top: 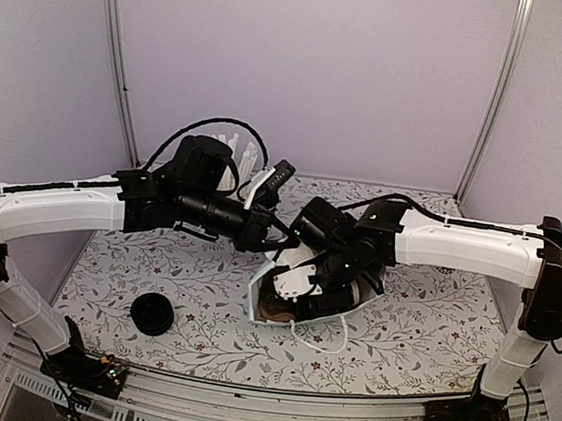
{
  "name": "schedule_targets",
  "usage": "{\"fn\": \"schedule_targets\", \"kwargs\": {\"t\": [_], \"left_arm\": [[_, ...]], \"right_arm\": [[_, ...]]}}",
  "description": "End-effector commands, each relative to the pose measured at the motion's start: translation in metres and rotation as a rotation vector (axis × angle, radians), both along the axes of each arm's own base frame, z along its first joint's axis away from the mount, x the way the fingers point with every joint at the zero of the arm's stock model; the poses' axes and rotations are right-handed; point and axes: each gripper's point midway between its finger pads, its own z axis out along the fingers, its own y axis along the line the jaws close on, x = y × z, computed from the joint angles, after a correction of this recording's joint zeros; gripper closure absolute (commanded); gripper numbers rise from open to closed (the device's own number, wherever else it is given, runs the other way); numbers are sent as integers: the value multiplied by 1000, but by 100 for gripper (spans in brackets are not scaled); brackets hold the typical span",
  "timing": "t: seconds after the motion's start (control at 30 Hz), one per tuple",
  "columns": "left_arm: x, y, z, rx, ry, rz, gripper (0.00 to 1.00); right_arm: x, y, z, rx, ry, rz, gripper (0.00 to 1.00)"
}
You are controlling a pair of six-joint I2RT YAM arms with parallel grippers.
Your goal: Pack the takeout coffee
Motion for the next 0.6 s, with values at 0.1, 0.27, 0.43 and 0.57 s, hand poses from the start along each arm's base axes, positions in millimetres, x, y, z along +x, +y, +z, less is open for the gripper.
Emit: {"fn": "schedule_targets", "kwargs": {"t": [0.1,0.27,0.43,0.57], "left_arm": [[11,11,12,-6,-30,40,100],[25,20,17,2,-57,94,100],[31,22,29,-20,-78,106,100],[27,21,46,-64,-86,90,100]], "right_arm": [[-16,16,89,223,42,36,43],[-33,22,131,319,96,85,44],[-51,25,150,377,172,131,45],[-62,25,147,377,230,156,45]]}}
